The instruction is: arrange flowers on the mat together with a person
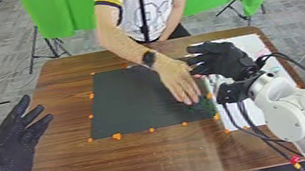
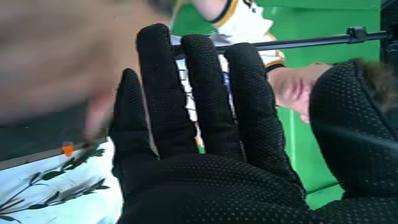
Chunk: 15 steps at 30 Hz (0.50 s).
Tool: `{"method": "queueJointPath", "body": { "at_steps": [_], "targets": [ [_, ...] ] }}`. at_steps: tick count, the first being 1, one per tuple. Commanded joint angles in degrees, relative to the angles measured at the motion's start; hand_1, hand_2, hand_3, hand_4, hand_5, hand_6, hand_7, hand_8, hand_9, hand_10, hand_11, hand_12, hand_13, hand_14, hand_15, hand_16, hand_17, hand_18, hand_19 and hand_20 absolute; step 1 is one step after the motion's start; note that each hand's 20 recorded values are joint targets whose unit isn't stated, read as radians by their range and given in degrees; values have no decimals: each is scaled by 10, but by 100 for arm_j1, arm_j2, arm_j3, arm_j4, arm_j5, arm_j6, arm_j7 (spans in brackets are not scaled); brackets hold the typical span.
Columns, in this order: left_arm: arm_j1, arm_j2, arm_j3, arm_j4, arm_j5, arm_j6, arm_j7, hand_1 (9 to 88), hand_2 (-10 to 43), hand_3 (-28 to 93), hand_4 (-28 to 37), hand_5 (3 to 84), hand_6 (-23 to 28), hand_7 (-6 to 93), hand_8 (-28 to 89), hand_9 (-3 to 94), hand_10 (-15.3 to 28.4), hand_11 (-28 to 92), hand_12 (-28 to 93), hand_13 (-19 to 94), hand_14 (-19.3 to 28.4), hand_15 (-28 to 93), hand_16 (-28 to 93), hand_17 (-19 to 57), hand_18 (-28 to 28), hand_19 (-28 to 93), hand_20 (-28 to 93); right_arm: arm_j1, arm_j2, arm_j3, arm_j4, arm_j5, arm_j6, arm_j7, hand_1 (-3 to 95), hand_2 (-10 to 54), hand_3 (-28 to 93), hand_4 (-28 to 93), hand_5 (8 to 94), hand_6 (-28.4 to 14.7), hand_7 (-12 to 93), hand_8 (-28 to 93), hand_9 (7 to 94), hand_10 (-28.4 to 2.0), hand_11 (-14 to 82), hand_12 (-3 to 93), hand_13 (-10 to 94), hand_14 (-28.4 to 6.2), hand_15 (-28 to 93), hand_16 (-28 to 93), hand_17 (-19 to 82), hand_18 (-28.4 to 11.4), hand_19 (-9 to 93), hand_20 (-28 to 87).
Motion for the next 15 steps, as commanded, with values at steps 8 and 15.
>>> {"method": "queueJointPath", "body": {
  "at_steps": [8,15],
  "targets": [
    [-5,-38,34,20,25,-5,-64,218,84,748,-252,307,52,105,-86,293,151,189,115,205,222,467,-61,-91,188,407,165,-5,-3,12,-11,21,50,-18,229,87,787,-232,573,-6,147,-128,594,-156,158,135,472,-196,486,97,58,-221,555,165],
    [-33,-94,14,18,76,-38,-179,218,84,748,-253,307,52,103,-86,294,152,190,115,204,223,467,-61,-91,189,407,164,-10,-6,10,-23,-6,72,3,229,87,787,-232,574,-6,147,-128,594,-154,159,135,472,-196,486,97,58,-221,556,165]
  ]
}}
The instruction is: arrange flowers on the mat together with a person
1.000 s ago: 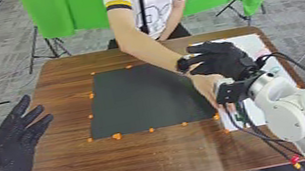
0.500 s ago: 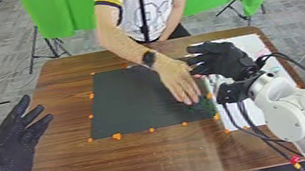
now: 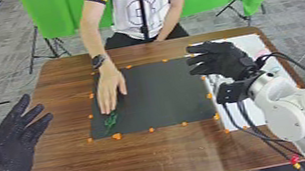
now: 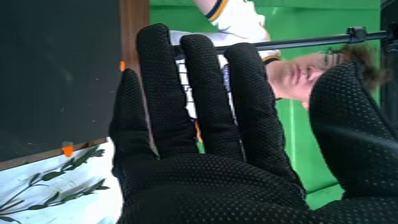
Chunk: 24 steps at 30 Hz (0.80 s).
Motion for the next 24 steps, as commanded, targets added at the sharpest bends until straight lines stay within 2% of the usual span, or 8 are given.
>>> {"method": "queueJointPath", "body": {
  "at_steps": [1,6,11,20,21,23,24],
  "targets": [
    [20,-75,16,14,54,-17,-129,218,85,747,-253,307,52,103,-86,294,152,190,115,204,223,467,-61,-91,188,408,165,-4,-11,5,-20,-10,60,11,229,87,787,-232,574,-6,147,-128,594,-154,159,135,472,-197,486,97,58,-221,556,165],
    [-8,-115,1,16,94,-57,-216,218,84,749,-252,308,52,104,-86,294,151,191,114,204,222,467,-60,-91,188,407,164,-56,-15,32,-45,-32,66,28,229,87,786,-232,574,-6,146,-129,594,-154,158,135,472,-197,486,97,58,-221,556,165],
    [7,-75,0,13,52,-29,-186,218,85,747,-252,308,52,105,-86,293,152,191,114,205,223,468,-61,-91,188,407,164,-57,-16,47,-48,-53,25,62,230,88,785,-231,574,-7,146,-128,594,-154,158,135,472,-197,486,97,59,-220,557,165],
    [-6,-108,-13,14,102,-83,-255,218,85,748,-252,308,52,104,-86,293,152,191,114,204,222,469,-61,-91,188,407,164,-82,3,68,-66,-59,39,52,230,87,786,-231,573,-6,147,-128,594,-154,158,135,473,-197,487,97,60,-220,557,165],
    [20,-73,-6,9,72,-45,-189,218,85,748,-252,308,52,104,-86,293,152,191,114,204,223,468,-61,-91,188,407,164,-59,5,54,-54,-44,24,36,230,87,786,-231,573,-6,147,-128,594,-154,158,135,473,-197,487,97,59,-221,557,165],
    [9,-65,11,18,60,-38,-172,218,85,747,-252,308,52,105,-86,293,152,190,114,204,223,467,-61,-91,188,407,164,-53,8,55,-56,-60,29,36,230,87,786,-231,574,-7,147,-128,594,-154,158,135,473,-197,487,97,59,-221,558,165],
    [22,-87,-3,9,77,-48,-207,218,85,748,-252,308,52,105,-86,293,152,190,114,204,222,467,-61,-91,188,407,164,-51,-3,50,-59,-83,43,65,230,87,786,-231,574,-7,147,-128,594,-154,158,135,473,-197,487,98,59,-221,558,165]
  ]
}}
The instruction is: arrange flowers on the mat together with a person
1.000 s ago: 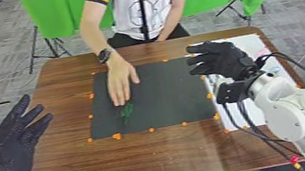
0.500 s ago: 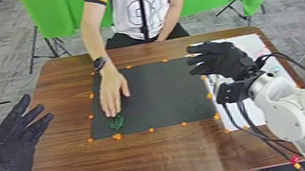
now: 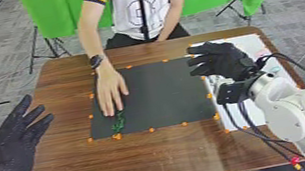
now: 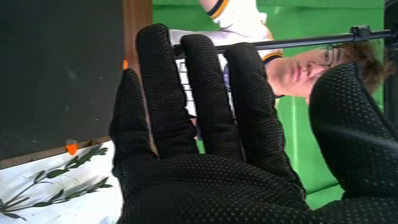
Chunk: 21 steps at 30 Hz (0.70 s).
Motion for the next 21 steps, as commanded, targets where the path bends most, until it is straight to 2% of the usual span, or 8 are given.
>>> {"method": "queueJointPath", "body": {
  "at_steps": [1,4,13,16,18,21],
  "targets": [
    [67,-17,8,7,17,-32,-17,218,84,748,-252,308,52,105,-86,293,152,190,114,204,223,467,-61,-91,188,408,164,-15,10,26,-55,-71,31,3,230,87,786,-231,574,-7,147,-128,594,-154,158,135,473,-197,487,98,59,-221,558,165],
    [82,6,19,4,-20,9,47,218,85,748,-253,308,52,105,-86,294,152,190,114,204,222,468,-61,-91,188,407,164,-24,16,48,-90,-179,31,53,230,86,786,-231,573,-7,147,-128,594,-155,159,135,473,-197,487,97,59,-222,558,165],
    [120,28,-7,-10,-34,28,95,218,84,749,-253,308,51,105,-86,294,152,190,114,205,222,469,-61,-91,188,408,164,-278,127,283,-380,-880,213,391,233,83,786,-231,571,-10,145,-127,592,-157,158,135,476,-199,486,98,73,-235,568,165],
    [162,42,-34,-21,-51,42,136,218,85,748,-252,308,51,105,-86,294,153,190,114,205,222,469,-61,-91,189,407,164,-339,177,325,-561,-1351,391,702,241,79,780,-230,569,-13,142,-126,606,-165,168,140,502,-197,498,99,103,-243,596,170],
    [147,28,-37,-21,-38,24,95,218,85,748,-253,308,51,105,-86,294,153,190,114,205,222,469,-62,-91,188,407,164,-400,211,364,-687,-1867,502,976,246,74,778,-227,568,-16,141,-125,609,-169,172,141,515,-197,502,98,124,-254,620,173],
    [143,46,-48,-17,-32,10,81,218,86,747,-253,308,52,105,-86,294,152,191,114,205,222,469,-61,-91,188,407,164,-394,210,359,-905,-2733,678,1723,254,67,770,-220,568,-22,139,-123,611,-177,173,141,530,-201,509,95,153,-274,660,155]
  ]
}}
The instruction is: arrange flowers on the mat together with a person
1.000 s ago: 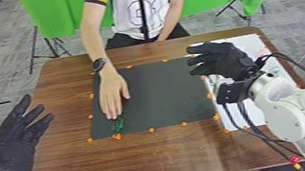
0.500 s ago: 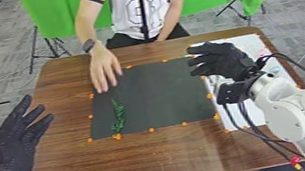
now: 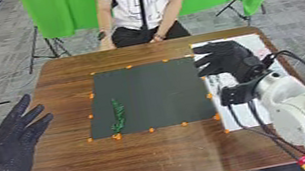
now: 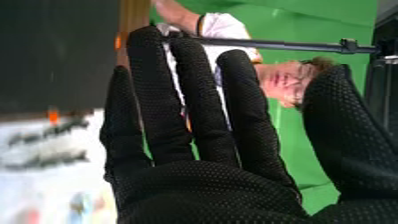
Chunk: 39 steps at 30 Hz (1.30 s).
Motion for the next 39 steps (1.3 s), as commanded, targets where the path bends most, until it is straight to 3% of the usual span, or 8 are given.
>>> {"method": "queueJointPath", "body": {
  "at_steps": [1,10,13,14,18,24,30,39],
  "targets": [
    [115,48,-26,-11,-37,9,26,218,86,746,-253,308,52,105,-86,294,152,191,114,205,222,469,-61,-91,188,407,164,-278,144,175,-541,-1730,506,1214,260,64,767,-219,571,-27,138,-122,618,-180,176,142,540,-202,512,93,172,-279,684,129],
    [284,2,-140,-37,-75,19,50,218,85,748,-252,308,52,105,-86,294,153,191,114,205,223,469,-61,-91,188,407,164,-1589,285,1150,-1075,-3468,204,2370,285,42,740,-206,582,-44,126,-116,659,-198,194,147,598,-202,528,97,248,-284,747,78],
    [278,-19,-181,-38,-28,-32,-35,218,86,747,-252,309,52,105,-86,294,154,191,114,205,222,468,-61,-91,188,407,164,-1681,484,1026,-1076,-4157,307,2892,290,38,732,-202,583,-47,122,-114,672,-200,194,147,612,-200,528,97,257,-284,760,58],
    [288,9,-168,-44,-55,1,28,218,86,747,-252,309,52,105,-86,294,153,191,114,205,223,468,-61,-91,188,407,164,-1699,534,1010,-1067,-4346,260,3034,291,37,731,-202,583,-48,121,-114,677,-201,195,148,616,-199,529,97,262,-284,764,54],
    [235,14,-169,-39,-41,-29,-33,219,85,747,-251,309,52,104,-86,294,153,192,115,205,222,468,-61,-91,188,408,164,-1766,603,1000,-1035,-4904,75,3644,295,34,723,-194,583,-50,116,-109,684,-200,194,151,632,-201,530,102,271,-284,802,-31],
    [204,-75,-205,-43,42,-93,-162,219,86,746,-252,311,53,104,-86,294,153,191,114,205,221,468,-61,-91,188,408,165,-1592,827,672,-942,-5827,-183,4541,307,23,709,-194,563,-62,102,-109,699,-204,198,150,662,-194,540,104,291,-284,817,-48],
    [158,-105,-207,-39,62,-105,-193,218,86,747,-251,313,55,103,-85,296,153,193,114,204,222,468,-61,-92,188,409,165,-1231,848,368,-786,-6213,-948,5326,316,11,688,-184,537,-75,81,-100,707,-216,190,150,685,-193,541,106,309,-284,854,-151],
    [173,-52,-192,-29,26,-79,-128,218,85,748,-251,316,57,101,-85,298,154,194,113,205,222,468,-61,-92,188,409,164,-1152,820,508,-458,-5638,-1856,5754,353,-26,643,-174,503,-94,53,-88,715,-236,170,149,712,-202,525,109,325,-284,855,-226]
  ]
}}
